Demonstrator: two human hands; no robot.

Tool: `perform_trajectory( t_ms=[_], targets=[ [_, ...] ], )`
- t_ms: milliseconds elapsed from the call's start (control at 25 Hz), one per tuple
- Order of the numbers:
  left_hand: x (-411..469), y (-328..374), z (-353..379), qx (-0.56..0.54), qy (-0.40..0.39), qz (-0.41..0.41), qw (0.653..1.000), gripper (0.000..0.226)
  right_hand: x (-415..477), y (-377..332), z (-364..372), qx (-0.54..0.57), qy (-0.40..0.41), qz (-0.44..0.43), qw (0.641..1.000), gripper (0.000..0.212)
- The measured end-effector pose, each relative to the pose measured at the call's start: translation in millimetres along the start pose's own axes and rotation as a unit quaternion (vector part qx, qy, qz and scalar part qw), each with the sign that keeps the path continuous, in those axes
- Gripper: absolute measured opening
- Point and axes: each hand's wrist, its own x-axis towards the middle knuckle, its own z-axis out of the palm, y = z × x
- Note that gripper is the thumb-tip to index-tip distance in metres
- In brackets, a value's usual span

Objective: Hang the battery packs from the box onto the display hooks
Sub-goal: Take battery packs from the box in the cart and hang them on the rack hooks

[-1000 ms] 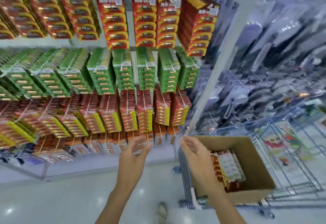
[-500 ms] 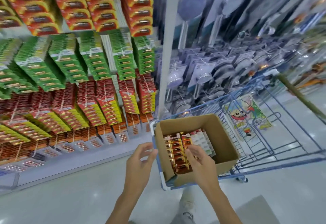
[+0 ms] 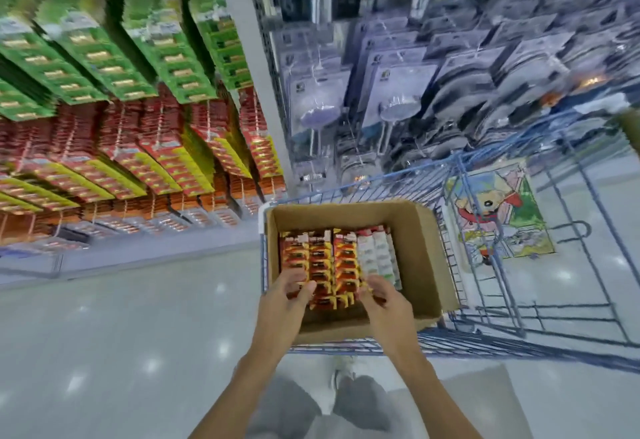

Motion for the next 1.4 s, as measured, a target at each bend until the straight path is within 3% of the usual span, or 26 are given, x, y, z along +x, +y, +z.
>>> perform_trajectory(
  t_ms=[120, 360, 600, 720, 920, 1040, 1240, 1400],
  targets=[
    [19.6, -3.2, 21.5, 0.037, -0.017, -0.05, 0.998, 0.042, 29.4, 4.6, -6.2, -0.038, -0.021, 0.029, 0.999, 0.041],
    [80.6, -34.9, 50.3, 0.121, -0.051, -0.131, 0.983, 0.053, 97.4, 29.5, 19.2, -0.07, -0.082, 0.125, 0.986, 0.073],
    [136.3, -74.6, 77.7, 0.126, -0.026, -0.198, 0.972, 0.05, 156.5, 57.5, 56.6, -0.105, -0.132, 0.142, 0.975, 0.045],
    [157.5, -93.0, 91.0, 0.11, 0.004, -0.222, 0.969, 0.055, 183.6, 69.0, 71.9, -0.109, -0.134, 0.146, 0.974, 0.044],
    [174.2, -117.9, 113.8, 0.134, 0.045, -0.262, 0.955, 0.072, 214.8, 90.0, 92.6, -0.169, -0.11, 0.173, 0.964, 0.081],
    [179.6, -121.7, 121.9, 0.171, 0.07, -0.264, 0.946, 0.075, 217.6, 93.5, 99.3, -0.194, -0.084, 0.159, 0.964, 0.086],
    [180.6, -116.4, 126.7, 0.182, 0.094, -0.266, 0.942, 0.088, 218.3, 95.0, 102.9, -0.148, -0.019, 0.145, 0.978, 0.078],
    [183.1, -113.1, 129.0, 0.105, 0.106, -0.262, 0.954, 0.104, 212.1, 92.9, 95.5, -0.003, -0.045, 0.133, 0.99, 0.034]
  ],
)
